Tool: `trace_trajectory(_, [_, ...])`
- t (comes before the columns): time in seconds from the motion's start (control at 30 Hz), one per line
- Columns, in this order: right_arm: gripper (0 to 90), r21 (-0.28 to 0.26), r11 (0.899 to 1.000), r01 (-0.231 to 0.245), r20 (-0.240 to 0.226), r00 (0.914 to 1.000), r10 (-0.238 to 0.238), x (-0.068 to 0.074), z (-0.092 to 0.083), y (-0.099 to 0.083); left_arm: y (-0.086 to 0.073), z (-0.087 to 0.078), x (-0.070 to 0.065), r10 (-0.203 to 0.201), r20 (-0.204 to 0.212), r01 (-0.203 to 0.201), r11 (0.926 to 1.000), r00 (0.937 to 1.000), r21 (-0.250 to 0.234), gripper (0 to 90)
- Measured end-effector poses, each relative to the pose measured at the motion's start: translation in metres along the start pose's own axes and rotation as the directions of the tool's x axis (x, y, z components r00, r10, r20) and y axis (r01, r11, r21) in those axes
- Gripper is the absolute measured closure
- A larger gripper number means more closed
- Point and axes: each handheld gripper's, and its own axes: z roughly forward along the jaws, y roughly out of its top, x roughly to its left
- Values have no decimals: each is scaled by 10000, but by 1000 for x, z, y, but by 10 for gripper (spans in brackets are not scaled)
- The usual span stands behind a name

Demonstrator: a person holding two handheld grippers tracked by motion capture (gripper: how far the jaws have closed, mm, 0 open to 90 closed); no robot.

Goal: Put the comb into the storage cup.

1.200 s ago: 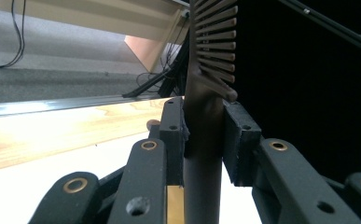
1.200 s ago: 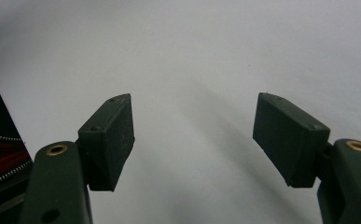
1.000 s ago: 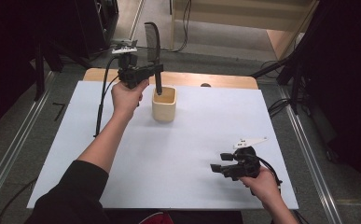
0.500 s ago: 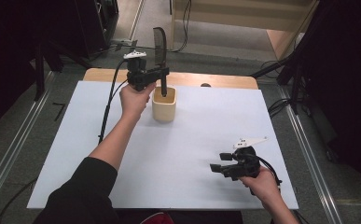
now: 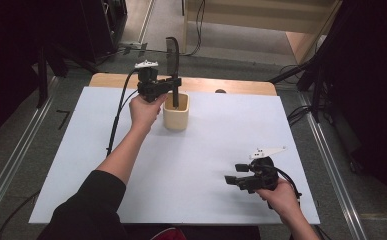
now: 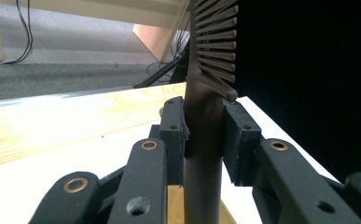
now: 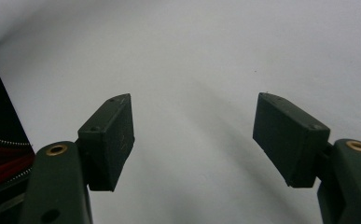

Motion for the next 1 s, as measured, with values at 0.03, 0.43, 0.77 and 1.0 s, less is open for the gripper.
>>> trace_trajectory(0.03, [273,-9,10000,3,2,10000,-3,0,0,0,-1,0,0,29,-13,-29,10000,10000,-22,738])
trace_trajectory(0.43, [272,10,10000,-29,35,10000,29,-1,0,0,-11,5,0,215,-150,-216,9997,9997,-75,738])
trace_trajectory(0.77, [273,-102,9999,-28,89,10000,29,0,-1,0,-22,7,3,476,-340,-478,9988,9983,-65,738])
trace_trajectory(1.0, [272,-85,10000,-41,85,10000,41,0,0,0,-27,7,3,651,-373,-656,9978,9972,-99,737])
